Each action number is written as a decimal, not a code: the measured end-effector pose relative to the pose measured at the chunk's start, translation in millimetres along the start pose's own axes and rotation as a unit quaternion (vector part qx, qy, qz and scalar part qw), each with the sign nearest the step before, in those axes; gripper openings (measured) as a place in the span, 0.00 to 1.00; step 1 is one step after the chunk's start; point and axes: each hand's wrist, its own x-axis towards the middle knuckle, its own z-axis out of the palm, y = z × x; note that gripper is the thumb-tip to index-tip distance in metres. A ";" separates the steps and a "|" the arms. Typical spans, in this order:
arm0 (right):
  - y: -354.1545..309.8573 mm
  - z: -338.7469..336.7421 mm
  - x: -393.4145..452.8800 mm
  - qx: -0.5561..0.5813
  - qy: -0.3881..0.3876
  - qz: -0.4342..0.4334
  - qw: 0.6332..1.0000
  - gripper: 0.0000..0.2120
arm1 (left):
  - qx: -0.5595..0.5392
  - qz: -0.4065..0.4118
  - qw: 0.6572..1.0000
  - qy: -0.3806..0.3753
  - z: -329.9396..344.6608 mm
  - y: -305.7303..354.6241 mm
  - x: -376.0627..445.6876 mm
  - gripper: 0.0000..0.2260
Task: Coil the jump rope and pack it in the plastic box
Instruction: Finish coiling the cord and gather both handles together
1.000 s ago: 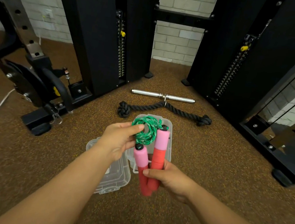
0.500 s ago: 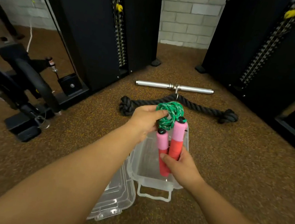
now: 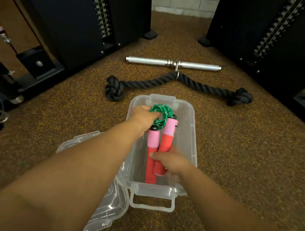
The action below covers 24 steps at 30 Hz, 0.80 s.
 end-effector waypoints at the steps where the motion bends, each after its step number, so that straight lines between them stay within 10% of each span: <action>1: 0.0 0.3 2.2 -0.014 0.004 0.014 1.000 0.13 | 0.014 -0.008 1.000 0.006 3.0 -4.6 8.0 0.02; 24: 16.6 9.1 33.1 -0.424 0.116 -0.019 0.898 0.36 | 0.217 -0.057 0.974 0.035 36.6 -65.8 -19.5 0.38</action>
